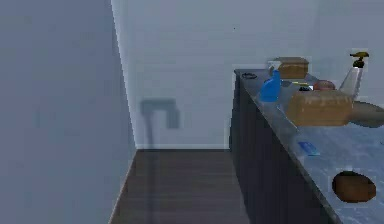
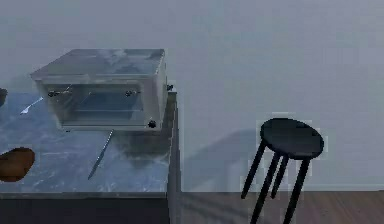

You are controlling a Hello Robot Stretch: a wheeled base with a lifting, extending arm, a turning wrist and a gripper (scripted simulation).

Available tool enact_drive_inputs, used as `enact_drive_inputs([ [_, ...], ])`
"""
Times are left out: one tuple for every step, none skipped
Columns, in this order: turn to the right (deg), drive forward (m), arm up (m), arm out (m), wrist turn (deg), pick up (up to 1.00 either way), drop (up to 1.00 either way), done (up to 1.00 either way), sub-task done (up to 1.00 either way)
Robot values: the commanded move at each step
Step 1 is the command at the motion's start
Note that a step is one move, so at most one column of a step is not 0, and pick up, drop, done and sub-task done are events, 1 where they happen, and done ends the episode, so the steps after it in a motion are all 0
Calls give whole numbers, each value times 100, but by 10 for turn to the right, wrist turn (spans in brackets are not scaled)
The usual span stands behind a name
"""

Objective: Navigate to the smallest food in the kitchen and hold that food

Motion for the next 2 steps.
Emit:
enact_drive_inputs([
  [270,0,0,0,0,0,0,0,0],
  [0,5,0,0,0,0,0,0,0],
])
